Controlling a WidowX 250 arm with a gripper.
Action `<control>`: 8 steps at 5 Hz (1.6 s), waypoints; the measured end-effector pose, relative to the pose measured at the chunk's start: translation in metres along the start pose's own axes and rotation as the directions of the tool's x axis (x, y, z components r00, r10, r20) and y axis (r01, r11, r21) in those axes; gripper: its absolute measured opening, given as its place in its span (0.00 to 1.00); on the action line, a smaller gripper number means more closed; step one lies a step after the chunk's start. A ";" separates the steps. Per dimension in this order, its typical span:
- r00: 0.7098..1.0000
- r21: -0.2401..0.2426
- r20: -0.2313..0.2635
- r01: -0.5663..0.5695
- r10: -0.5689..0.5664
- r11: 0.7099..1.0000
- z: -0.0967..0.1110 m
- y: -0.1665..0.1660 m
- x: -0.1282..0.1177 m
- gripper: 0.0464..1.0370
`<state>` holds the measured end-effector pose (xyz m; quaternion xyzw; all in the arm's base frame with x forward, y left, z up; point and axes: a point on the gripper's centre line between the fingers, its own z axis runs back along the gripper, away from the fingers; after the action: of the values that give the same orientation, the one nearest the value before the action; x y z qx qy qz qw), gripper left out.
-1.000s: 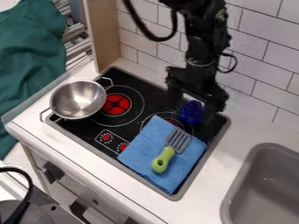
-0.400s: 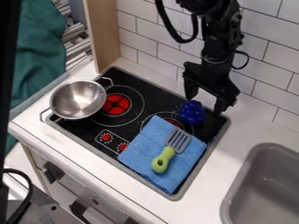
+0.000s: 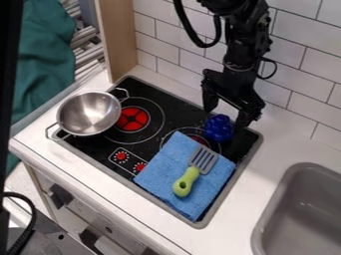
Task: Take the grape and put it inside the pan
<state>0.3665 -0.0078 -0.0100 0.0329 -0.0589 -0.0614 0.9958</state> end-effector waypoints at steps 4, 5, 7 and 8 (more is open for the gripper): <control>0.999 -0.033 -0.032 0.009 -0.010 0.999 -0.020 -0.008 -0.015 0.73; 0.999 -0.019 -0.027 0.017 -0.017 1.000 -0.015 -0.005 -0.017 0.73; 0.993 0.028 0.117 0.018 -0.021 0.999 0.039 0.011 -0.010 0.73; 0.989 0.068 0.144 -0.034 0.024 0.997 0.068 0.038 -0.025 0.73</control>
<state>0.3380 0.0289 0.0574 0.0625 -0.1329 -0.0470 0.9880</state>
